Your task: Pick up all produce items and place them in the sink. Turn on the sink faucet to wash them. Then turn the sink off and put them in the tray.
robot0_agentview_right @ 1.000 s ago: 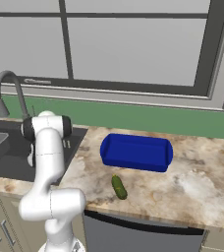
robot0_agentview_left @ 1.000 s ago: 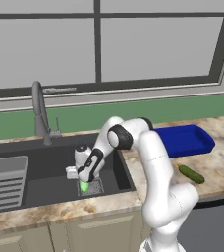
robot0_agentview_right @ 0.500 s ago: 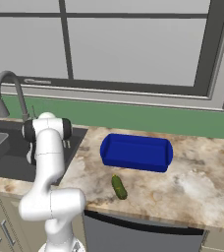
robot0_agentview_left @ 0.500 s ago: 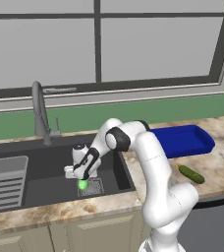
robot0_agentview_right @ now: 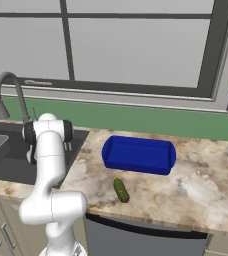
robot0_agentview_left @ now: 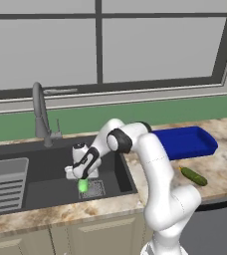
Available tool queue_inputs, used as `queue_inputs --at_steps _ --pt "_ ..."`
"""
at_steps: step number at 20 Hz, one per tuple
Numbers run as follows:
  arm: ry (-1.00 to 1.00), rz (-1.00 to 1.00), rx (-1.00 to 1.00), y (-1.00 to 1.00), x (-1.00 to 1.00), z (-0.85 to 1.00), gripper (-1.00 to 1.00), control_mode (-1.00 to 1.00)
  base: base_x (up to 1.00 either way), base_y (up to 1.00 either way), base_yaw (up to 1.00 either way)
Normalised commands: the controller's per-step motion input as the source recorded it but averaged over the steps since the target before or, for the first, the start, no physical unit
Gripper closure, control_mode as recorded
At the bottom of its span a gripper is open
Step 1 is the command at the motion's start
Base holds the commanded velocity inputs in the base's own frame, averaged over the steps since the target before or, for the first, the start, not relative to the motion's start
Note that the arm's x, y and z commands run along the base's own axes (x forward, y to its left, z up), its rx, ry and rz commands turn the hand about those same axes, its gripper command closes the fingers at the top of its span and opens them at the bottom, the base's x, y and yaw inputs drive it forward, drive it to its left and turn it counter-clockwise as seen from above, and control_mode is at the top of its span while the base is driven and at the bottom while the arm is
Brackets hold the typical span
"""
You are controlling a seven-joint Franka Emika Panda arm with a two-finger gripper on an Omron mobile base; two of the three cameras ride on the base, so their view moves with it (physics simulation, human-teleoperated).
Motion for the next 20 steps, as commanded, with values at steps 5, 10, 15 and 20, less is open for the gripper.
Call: queue_inputs --at_steps 5,10,15,20 --pt "0.02 0.00 -0.01 -0.03 0.00 0.34 -1.00 -1.00 0.00 0.00 0.00" --pt "0.03 -0.02 -0.03 0.00 -0.07 0.43 -1.00 -1.00 0.00 0.00 0.00" --pt "0.08 -0.03 0.00 -0.07 -0.07 0.63 -1.00 -1.00 0.00 0.00 0.00" --pt "0.06 0.00 0.00 -0.17 -0.08 0.57 -1.00 -1.00 0.00 0.00 0.00"
